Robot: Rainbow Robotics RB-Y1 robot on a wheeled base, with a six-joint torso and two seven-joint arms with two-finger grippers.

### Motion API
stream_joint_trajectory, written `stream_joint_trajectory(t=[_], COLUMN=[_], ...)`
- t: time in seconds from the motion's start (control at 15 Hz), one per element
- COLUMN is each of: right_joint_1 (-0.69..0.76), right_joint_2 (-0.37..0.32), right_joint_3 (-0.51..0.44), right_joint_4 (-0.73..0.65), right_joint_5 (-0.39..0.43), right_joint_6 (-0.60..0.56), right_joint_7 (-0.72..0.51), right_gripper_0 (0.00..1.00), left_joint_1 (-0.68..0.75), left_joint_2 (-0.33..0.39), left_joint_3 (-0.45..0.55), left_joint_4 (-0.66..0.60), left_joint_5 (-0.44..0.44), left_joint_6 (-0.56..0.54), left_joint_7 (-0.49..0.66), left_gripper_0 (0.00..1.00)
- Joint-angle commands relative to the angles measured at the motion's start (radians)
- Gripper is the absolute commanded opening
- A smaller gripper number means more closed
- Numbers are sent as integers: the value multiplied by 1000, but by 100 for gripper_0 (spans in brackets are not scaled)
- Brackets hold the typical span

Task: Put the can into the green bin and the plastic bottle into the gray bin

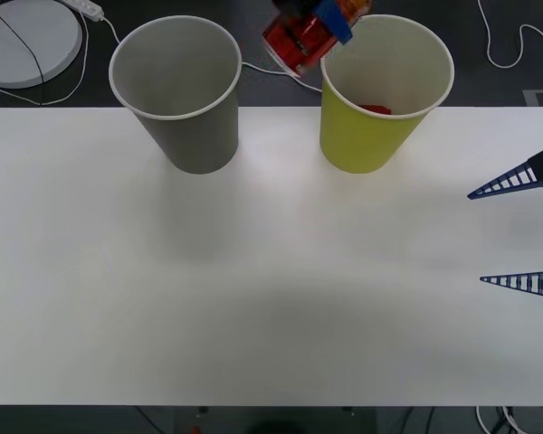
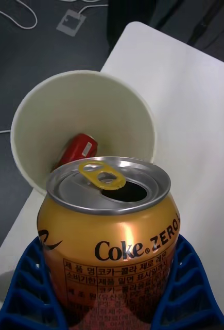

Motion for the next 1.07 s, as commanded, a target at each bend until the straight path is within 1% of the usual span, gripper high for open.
stream_joint_trajectory(t=[0.07,0.2,0.4,0.67,0.8,1.0,1.07], right_joint_1=[0,0,0,0,0,0,0], right_joint_2=[0,0,0,0,0,0,0], right_joint_3=[0,0,0,0,0,0,0], right_joint_4=[0,0,0,0,0,0,0], right_joint_5=[0,0,0,0,0,0,0], right_joint_6=[0,0,0,0,0,0,0], right_joint_7=[0,0,0,0,0,0,0], right_gripper_0=[100,100,100,100,100,100,100], left_joint_1=[-34,-60,-137,-148,-148,-148,-148], left_joint_2=[-88,-137,-186,-272,-308,-314,-314], left_joint_3=[-2,-21,-130,-135,-136,-136,-136], left_joint_4=[111,186,327,493,536,536,536], left_joint_5=[-68,-97,-81,-65,-65,-59,-55], left_joint_6=[77,147,259,411,445,445,443], left_joint_7=[0,2,5,0,-9,-11,-11], left_gripper_0=[0,0,0,0,0,0,3])
